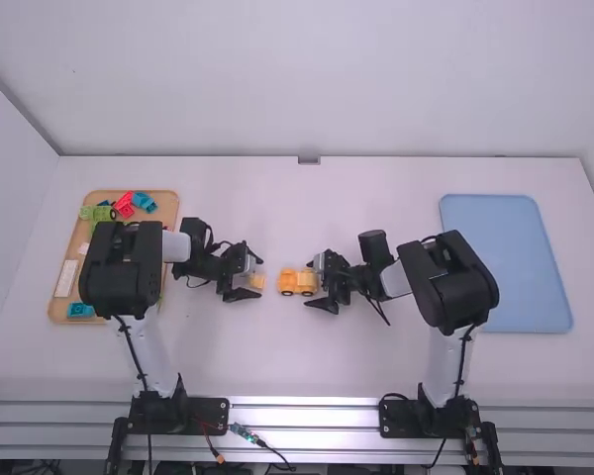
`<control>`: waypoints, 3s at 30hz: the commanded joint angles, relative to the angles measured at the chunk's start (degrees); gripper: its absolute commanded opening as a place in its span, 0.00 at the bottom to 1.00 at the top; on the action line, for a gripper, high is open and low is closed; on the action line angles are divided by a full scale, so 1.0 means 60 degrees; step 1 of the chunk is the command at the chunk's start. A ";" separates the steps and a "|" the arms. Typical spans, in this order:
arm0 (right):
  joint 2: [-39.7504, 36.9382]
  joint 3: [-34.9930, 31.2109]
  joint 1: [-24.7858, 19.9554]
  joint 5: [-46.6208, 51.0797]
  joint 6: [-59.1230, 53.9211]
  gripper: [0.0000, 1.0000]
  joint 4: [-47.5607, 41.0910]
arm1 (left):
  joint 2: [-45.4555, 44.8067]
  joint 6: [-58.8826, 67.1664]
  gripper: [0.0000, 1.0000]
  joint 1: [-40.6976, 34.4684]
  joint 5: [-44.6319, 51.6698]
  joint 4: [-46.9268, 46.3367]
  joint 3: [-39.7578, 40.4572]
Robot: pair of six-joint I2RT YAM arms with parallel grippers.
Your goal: Assemble lego blocks to make yellow taxi
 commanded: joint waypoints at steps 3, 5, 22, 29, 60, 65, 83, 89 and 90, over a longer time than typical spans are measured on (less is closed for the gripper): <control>0.0141 0.0095 0.0095 -0.0109 0.0033 0.99 -0.0011 | 0.0088 0.0087 0.68 0.0102 -0.0197 -0.0204 -0.0029; 0.0141 0.0095 0.0084 -0.0117 0.0029 0.99 -0.0015 | 0.0088 0.0087 0.66 0.0095 -0.0244 -0.0288 -0.0029; 0.0152 0.0040 0.0091 0.0200 0.0033 0.99 -0.0041 | 0.0088 0.0186 0.57 0.0069 -0.0237 -0.1220 0.0659; 0.0152 0.0047 0.0091 0.0204 0.0029 0.99 -0.0044 | 0.0088 0.0984 0.58 0.0040 -0.0229 -0.1636 0.0568; 0.0152 0.0047 0.0102 0.0095 0.0138 0.99 0.0000 | 0.0088 0.0922 0.25 0.0033 -0.0470 -0.1282 0.0295; 0.0152 0.0051 0.0098 0.0015 0.0113 0.99 0.0072 | 0.0088 0.0933 0.26 0.0036 -0.0463 -0.1537 0.0470; 0.1329 0.1071 0.0382 -0.0339 0.0535 1.00 0.0036 | 0.0088 0.0925 0.25 0.0025 -0.0470 -0.1679 0.0535; 0.1325 0.0896 0.0204 -0.0412 0.0528 0.96 0.0367 | 0.0088 0.0925 0.26 0.0033 -0.0466 -0.1851 0.0637; 0.1325 0.0860 0.0215 -0.0397 0.0532 0.95 0.0437 | 0.0088 0.0925 0.26 0.0033 -0.0463 -0.1880 0.0659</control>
